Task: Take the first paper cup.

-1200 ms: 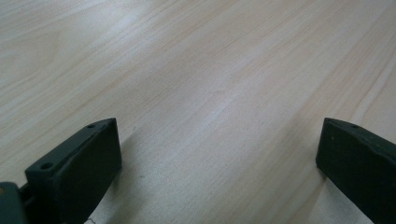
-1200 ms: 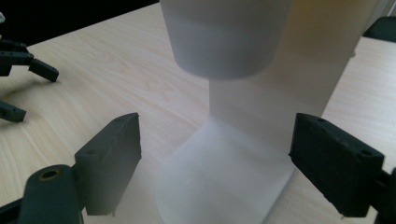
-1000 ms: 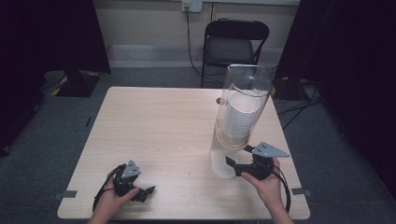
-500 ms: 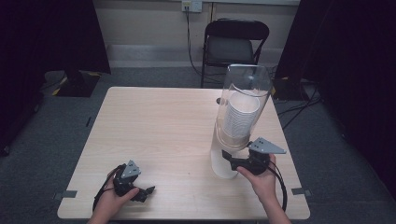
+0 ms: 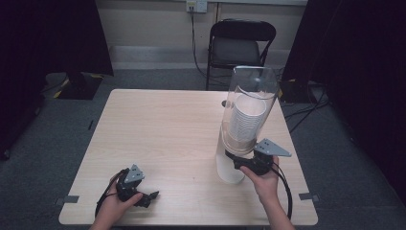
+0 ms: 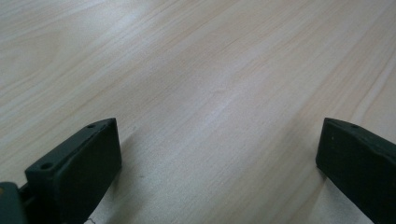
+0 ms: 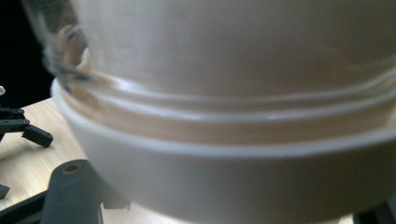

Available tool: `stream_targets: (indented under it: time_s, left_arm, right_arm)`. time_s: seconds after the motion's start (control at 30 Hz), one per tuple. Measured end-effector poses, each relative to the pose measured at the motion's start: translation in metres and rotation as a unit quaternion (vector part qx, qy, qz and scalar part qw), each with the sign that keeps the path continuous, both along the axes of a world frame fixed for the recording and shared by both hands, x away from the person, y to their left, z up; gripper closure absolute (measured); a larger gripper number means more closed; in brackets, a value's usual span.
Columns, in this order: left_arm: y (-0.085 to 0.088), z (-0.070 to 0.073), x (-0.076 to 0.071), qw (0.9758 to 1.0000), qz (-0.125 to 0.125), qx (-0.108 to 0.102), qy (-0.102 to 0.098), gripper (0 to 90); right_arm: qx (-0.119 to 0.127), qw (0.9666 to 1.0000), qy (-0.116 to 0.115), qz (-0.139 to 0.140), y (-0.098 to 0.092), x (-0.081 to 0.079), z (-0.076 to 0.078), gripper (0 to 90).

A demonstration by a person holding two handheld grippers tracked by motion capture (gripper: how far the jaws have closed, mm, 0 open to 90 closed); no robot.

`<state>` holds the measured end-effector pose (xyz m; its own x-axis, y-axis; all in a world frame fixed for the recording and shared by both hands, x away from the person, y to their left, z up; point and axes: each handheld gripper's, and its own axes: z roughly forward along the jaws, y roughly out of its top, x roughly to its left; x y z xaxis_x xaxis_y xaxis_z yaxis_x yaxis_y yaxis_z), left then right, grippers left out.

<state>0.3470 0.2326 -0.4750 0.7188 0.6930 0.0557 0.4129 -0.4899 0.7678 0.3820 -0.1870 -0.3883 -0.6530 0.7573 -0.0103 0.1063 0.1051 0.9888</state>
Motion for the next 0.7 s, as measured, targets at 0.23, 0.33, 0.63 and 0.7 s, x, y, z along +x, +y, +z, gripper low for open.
stream_targets:
  time_s: [0.23,0.33,0.63,0.7]
  left_arm:
    - [0.0,0.0,0.0,1.0,0.0,0.0,0.0,0.0]
    - [0.0,0.0,0.0,1.0,0.0,0.0,0.0,0.0]
    - [0.0,-0.0001,0.0,1.0,0.0,0.0,0.0,0.0]
    - [0.0,0.0,-0.0001,1.0,0.0,0.001,0.0,0.0]
  right_arm:
    - [0.005,1.0,-0.005,-0.004,0.0009,0.0031,-0.0015,31.1]
    - [0.0,1.0,-0.006,-0.004,0.0001,0.0036,-0.0016,32.3]
    - [-0.008,0.9999,-0.015,0.001,-0.0009,0.0039,-0.0032,33.7]
    - [-0.01,0.9998,-0.019,0.001,-0.0008,0.0036,-0.0041,33.9]
